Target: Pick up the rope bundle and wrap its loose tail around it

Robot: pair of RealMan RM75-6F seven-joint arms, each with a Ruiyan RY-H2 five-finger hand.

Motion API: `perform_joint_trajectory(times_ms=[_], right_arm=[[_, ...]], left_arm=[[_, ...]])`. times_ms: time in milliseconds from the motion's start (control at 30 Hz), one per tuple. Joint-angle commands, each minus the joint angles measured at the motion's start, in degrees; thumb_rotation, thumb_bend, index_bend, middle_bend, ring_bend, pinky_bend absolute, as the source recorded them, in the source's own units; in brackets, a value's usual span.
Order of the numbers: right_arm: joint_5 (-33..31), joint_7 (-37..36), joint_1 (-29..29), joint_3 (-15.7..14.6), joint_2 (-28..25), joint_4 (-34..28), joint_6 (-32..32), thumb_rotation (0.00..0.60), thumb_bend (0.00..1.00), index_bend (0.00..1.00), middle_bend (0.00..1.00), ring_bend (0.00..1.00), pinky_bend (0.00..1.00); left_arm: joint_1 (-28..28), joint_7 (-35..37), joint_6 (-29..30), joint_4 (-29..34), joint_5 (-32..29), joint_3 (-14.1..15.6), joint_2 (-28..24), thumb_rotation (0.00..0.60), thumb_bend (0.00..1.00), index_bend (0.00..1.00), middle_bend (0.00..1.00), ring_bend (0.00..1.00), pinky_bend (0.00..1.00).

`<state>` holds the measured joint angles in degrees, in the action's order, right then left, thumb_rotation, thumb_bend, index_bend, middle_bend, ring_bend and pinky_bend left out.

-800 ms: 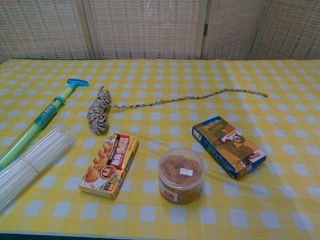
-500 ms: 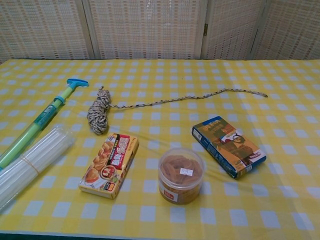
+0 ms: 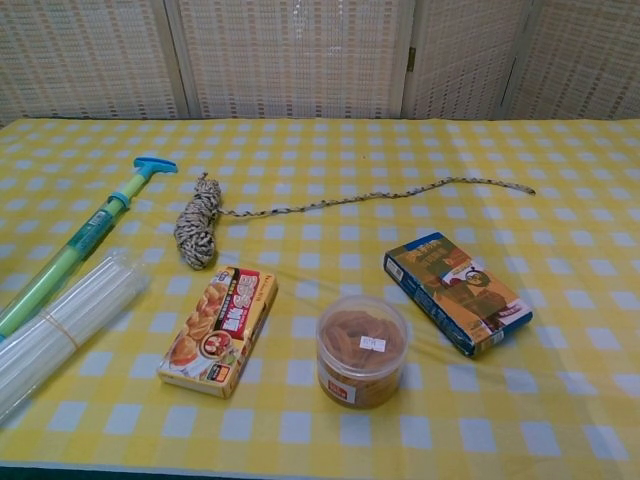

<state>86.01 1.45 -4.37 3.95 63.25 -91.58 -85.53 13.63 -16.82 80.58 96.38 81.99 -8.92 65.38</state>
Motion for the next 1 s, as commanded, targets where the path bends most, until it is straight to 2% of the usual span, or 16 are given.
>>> perform_joint_trajectory(times_ms=[33, 267, 400, 500, 700, 1000], right_arm=[[0.2, 0.0, 0.0, 0.0, -0.1, -0.1, -0.1, 0.600, 0.56, 0.00, 0.00, 0.04, 0.00], [1.1, 0.2, 0.2, -0.2, -0.3, -0.7, -0.8, 0.600, 0.56, 0.00, 0.00, 0.04, 0.00], [1.2, 0.3, 0.5, -0.4, -0.4, -0.9, -1.0, 0.600, 0.56, 0.00, 0.00, 0.04, 0.00], [1.2, 0.2, 0.6, -0.4, -0.5, -1.0, -1.2, 0.600, 0.56, 0.00, 0.00, 0.04, 0.00], [1.3, -0.1, 0.8, -0.5, -0.6, -1.0, -1.2, 0.600, 0.56, 0.00, 0.00, 0.04, 0.00], [0.9, -1.1, 1.2, -0.6, -0.6, -0.3, -1.3, 0.600, 0.56, 0.00, 0.00, 0.05, 0.00]], left_arm=[[4.0, 0.5, -3.2, 0.3, 1.4, -2.1, 0.2, 0.600, 0.20, 0.15, 0.16, 0.12, 0.10], [13.4, 2.3, -12.5, -0.5, -0.7, -6.1, 3.0, 0.600, 0.20, 0.16, 0.18, 0.16, 0.14], [18.9, 3.4, -18.4, -2.0, -5.1, -8.5, 6.4, 0.600, 0.21, 0.16, 0.19, 0.17, 0.16], [22.8, 1.6, -22.5, -4.0, -8.5, -9.4, 9.2, 0.600, 0.21, 0.17, 0.19, 0.17, 0.17], [29.7, -2.8, -28.0, -10.1, -16.3, -10.6, 16.2, 0.600, 0.21, 0.17, 0.19, 0.18, 0.18], [36.2, -12.2, -29.2, -19.2, -26.4, -9.4, 26.1, 0.600, 0.21, 0.17, 0.19, 0.18, 0.19]])
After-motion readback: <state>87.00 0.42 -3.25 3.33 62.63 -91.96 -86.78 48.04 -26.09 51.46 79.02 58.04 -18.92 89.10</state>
